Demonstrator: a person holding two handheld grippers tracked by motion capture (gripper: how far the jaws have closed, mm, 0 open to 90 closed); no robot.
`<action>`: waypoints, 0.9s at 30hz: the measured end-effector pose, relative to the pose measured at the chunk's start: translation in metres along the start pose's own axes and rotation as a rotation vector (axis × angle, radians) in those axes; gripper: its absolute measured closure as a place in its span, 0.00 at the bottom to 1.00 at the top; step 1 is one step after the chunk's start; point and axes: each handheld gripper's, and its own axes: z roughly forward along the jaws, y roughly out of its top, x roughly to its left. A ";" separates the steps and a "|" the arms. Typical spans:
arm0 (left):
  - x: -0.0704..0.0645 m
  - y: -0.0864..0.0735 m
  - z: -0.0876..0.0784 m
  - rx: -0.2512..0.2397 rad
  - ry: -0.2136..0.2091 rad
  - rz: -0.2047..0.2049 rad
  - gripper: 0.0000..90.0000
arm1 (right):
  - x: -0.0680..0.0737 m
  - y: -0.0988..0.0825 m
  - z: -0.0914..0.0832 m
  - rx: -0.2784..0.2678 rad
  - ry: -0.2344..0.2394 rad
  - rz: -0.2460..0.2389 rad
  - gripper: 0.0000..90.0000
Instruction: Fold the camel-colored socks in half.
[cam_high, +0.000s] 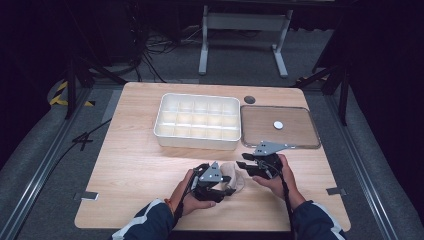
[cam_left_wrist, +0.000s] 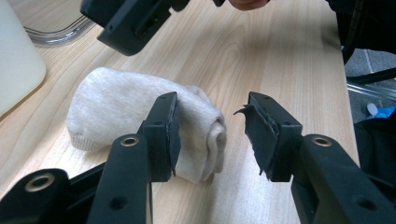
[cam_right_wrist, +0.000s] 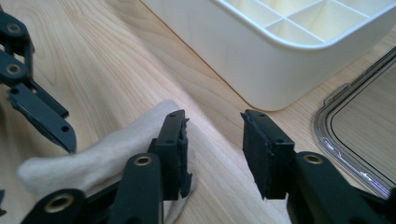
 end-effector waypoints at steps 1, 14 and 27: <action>0.000 0.000 -0.001 0.003 0.003 0.011 0.60 | 0.000 0.001 -0.002 -0.004 0.001 0.005 0.64; -0.012 -0.004 -0.012 0.044 0.015 0.034 0.54 | 0.017 0.009 -0.006 -0.029 0.060 0.026 0.51; -0.019 -0.010 -0.011 0.112 0.004 0.065 0.52 | 0.032 0.010 0.006 0.017 0.085 0.035 0.44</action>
